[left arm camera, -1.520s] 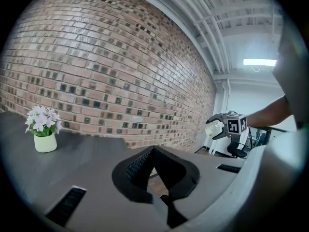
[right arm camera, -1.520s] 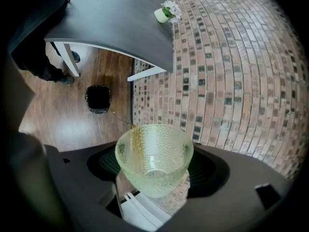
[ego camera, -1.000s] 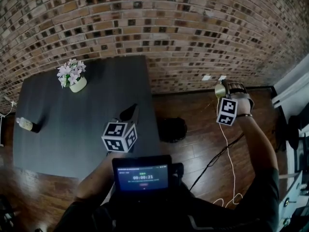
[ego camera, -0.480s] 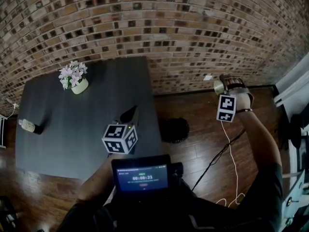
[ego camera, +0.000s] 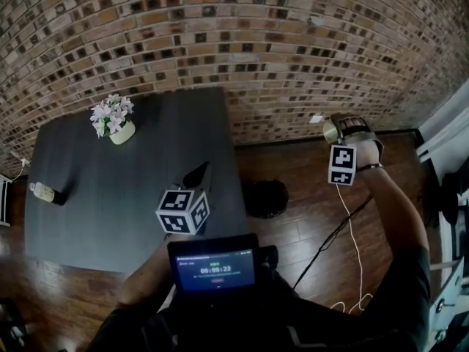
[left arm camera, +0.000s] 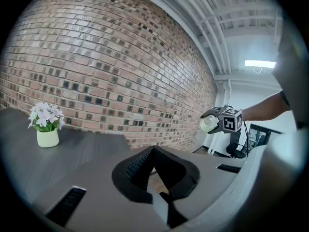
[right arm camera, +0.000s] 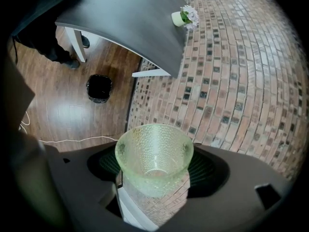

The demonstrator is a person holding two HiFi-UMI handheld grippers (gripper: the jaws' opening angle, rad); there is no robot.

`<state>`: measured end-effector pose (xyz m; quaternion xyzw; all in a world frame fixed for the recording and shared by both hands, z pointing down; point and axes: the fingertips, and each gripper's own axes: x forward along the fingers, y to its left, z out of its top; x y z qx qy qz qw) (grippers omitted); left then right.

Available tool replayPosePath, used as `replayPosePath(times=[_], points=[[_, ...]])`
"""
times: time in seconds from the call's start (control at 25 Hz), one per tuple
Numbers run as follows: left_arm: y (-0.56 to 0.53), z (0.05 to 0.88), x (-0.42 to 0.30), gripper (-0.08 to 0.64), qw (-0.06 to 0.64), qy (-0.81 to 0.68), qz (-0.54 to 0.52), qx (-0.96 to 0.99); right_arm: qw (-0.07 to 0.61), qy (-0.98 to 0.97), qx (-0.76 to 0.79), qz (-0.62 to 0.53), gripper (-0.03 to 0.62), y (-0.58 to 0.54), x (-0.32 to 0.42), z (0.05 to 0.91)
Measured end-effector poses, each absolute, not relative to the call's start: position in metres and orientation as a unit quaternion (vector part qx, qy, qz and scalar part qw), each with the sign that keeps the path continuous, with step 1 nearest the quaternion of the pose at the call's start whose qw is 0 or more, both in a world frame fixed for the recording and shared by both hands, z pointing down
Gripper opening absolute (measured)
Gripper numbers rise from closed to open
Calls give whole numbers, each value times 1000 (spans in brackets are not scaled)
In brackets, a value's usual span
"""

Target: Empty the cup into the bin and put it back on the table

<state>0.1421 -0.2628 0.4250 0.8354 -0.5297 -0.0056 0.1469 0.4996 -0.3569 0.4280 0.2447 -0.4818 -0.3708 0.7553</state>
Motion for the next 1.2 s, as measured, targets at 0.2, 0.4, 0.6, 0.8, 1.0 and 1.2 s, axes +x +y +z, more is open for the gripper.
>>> replayPosePath(times=[0.2, 0.4, 0.6, 0.8, 1.0, 1.2], points=[[-261, 425, 147, 0, 146, -526, -3, 838, 756, -480, 244, -372, 394, -358, 499, 428], [-262, 426, 147, 0, 147, -526, -4, 838, 754, -487, 250, -362, 394, -358, 500, 430], [-260, 428, 146, 0, 148, -525, -2, 838, 754, -490, 261, -351, 394, -354, 506, 432], [-261, 427, 146, 0, 147, -525, -1, 838, 755, -488, 253, -358, 394, -352, 504, 433], [-260, 427, 148, 0, 146, -523, -1, 840, 749, -497, 264, -351, 394, -352, 502, 431], [-260, 427, 144, 0, 147, -526, 0, 838, 725, -529, 310, -314, 394, -351, 505, 431]])
